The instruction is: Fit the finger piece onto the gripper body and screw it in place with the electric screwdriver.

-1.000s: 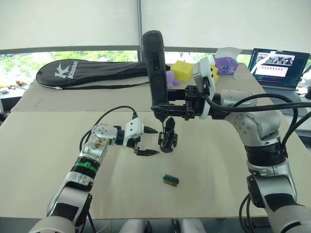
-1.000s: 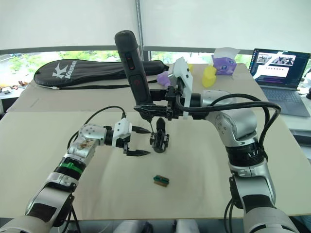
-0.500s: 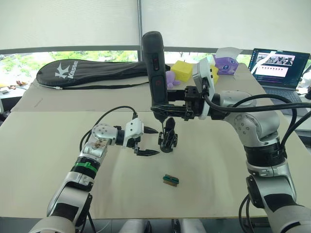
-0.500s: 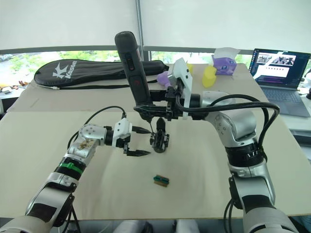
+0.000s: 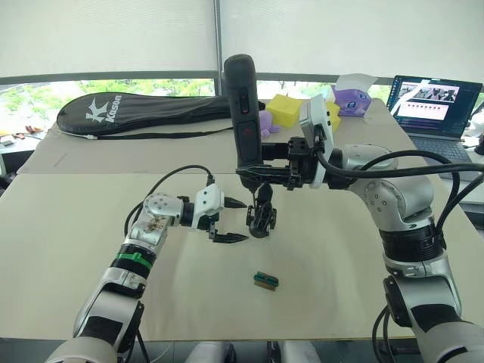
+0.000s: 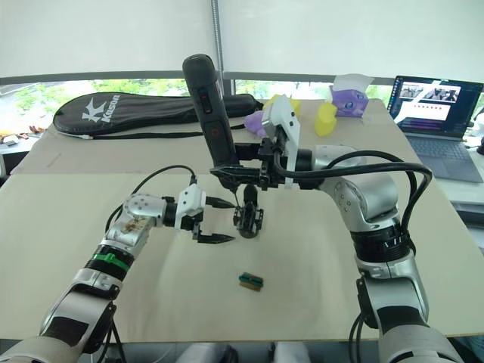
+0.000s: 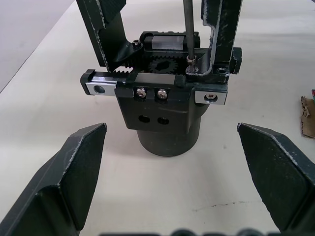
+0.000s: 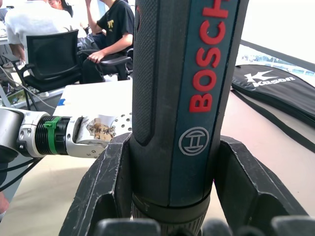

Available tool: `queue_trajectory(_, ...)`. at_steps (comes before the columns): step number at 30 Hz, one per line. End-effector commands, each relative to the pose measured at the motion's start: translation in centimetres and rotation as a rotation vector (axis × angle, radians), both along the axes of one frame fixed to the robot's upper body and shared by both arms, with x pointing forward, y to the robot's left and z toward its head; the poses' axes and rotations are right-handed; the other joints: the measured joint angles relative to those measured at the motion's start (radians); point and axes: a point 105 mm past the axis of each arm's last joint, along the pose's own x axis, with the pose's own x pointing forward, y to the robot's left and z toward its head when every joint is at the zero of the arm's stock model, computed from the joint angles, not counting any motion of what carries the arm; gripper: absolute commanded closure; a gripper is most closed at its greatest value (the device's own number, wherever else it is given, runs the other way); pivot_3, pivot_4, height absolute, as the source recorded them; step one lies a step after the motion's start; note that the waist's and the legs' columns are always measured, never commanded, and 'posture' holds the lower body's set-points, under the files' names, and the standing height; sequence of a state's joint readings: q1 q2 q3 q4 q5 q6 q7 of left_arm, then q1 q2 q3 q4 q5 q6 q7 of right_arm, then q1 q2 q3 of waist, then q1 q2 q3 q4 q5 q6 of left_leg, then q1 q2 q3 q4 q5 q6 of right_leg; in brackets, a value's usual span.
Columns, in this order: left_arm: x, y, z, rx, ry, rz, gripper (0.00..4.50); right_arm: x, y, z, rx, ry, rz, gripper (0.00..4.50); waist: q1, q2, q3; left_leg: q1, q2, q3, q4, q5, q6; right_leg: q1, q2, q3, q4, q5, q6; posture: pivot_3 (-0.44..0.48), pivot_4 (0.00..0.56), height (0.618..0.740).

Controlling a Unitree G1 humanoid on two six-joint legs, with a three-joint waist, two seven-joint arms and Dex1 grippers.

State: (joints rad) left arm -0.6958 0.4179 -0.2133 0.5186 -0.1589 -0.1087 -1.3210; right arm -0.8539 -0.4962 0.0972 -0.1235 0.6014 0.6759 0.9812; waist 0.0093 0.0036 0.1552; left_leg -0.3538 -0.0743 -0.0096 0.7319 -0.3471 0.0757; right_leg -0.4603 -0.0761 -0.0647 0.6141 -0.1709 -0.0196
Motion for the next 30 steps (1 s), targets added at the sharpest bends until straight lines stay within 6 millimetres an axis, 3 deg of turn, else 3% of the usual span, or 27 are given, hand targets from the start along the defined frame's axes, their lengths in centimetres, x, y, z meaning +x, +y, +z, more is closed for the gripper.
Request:
queue_trajectory(1, -0.2, -0.5, -0.1, -0.007, -0.017, -0.016, 0.0, -1.1, -0.4, 1.5, 0.04, -0.097, 0.027, 2.53, 0.001, 0.0, 0.0, 0.0, 0.0, 0.0, 0.0, 0.0, 0.0, 0.0, 0.0, 0.0, 0.0, 0.0, 0.0, 0.0, 0.15, 0.74)
queue_trajectory(16, 0.6, -2.8, -2.0, -0.034, -0.023, 0.028, 0.0, -1.3, -0.8, 0.4, 0.04, -0.123, 0.034, 2.53, 0.002, 0.0, 0.0, 0.0, 0.0, 0.0, 0.0, 0.0, 0.0, 0.0, 0.0, 0.0, 0.0, 0.0, 0.0, 0.0, 0.15, 0.74)
queue_trajectory(30, 1.6, -3.6, -1.0, -0.132, 0.042, 0.066, 0.0, -1.1, -0.9, 0.1, 0.042, -0.119, 0.013, 2.53, 0.002, 0.0, 0.0, 0.0, 0.0, 0.0, 0.0, 0.0, 0.0, 0.0, 0.0, 0.0, 0.0, 0.0, 0.0, 0.0, 0.15, 0.74)
